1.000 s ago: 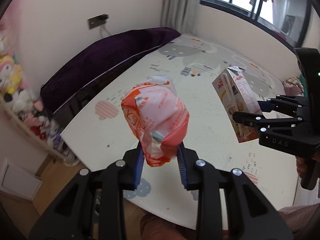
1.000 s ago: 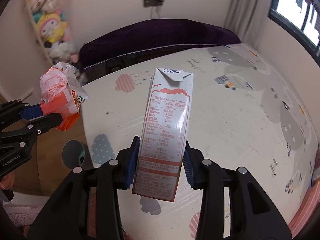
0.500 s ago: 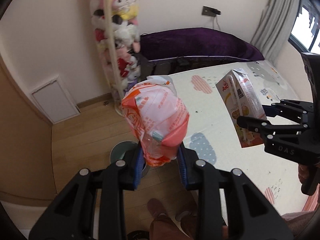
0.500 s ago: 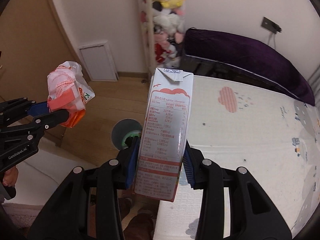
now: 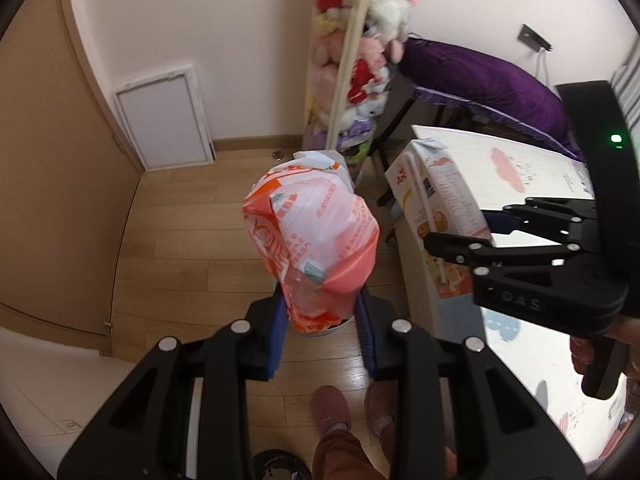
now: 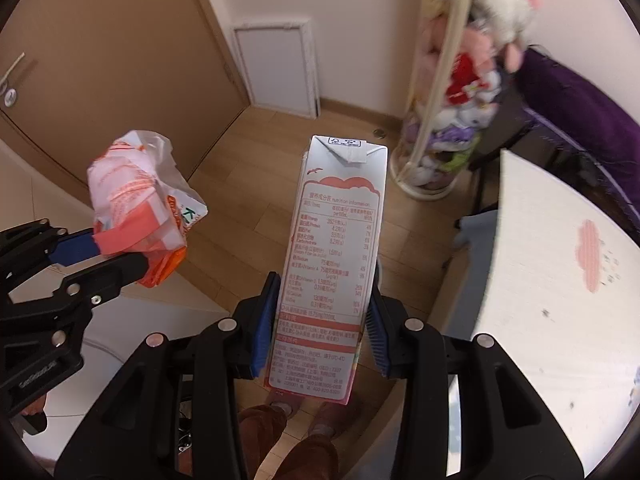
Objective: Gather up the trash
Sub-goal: 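Carry the orange bag and juice carton to the grey bin and open both tools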
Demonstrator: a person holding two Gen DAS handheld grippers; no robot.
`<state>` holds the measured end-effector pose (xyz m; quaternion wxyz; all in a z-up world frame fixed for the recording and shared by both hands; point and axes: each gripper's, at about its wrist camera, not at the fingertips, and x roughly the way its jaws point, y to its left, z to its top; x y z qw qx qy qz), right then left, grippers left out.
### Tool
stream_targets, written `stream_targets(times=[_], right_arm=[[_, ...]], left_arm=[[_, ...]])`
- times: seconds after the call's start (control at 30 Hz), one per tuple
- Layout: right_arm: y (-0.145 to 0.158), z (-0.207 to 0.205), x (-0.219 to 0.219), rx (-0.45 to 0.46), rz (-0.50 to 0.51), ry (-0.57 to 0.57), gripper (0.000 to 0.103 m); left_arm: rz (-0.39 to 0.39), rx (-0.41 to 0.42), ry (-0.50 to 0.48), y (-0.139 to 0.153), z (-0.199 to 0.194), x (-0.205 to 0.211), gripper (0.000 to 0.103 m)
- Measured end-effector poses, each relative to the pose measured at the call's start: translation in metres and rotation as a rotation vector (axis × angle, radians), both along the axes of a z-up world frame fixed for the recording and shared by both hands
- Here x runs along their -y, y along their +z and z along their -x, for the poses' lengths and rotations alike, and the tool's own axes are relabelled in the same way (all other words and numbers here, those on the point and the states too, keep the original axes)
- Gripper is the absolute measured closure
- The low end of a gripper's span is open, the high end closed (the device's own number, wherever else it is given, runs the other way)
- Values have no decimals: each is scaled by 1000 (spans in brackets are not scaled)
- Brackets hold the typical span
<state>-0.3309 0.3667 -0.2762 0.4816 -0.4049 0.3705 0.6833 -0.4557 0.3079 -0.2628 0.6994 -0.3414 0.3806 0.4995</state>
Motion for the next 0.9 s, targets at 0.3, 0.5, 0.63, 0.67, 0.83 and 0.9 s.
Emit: stream_targets(times=[0.3,0.5,0.63,0.67,0.83,0.9], right_arm=[[-105,16,-57,5,51,61,37],[-122,-1,-69,26,73,46,37],[-127,-15,-73,49,77,48,37],[-127,-19,-74,54,78,47,37],[-133,-33,-81,65,82,30,37],[-132,-38,-82,69,82,16,37]], left_arm=[[45,-10,62,-77,9,-30,72],[71,-19,41,-106,0,-52,72],[84,-20,22,-122,-10,-64,71],[87,-19,21,-125,-13,-67,70],[127,6,38,-139,-21,-79,37],[128,-3,32,-141,-26,-81,34]])
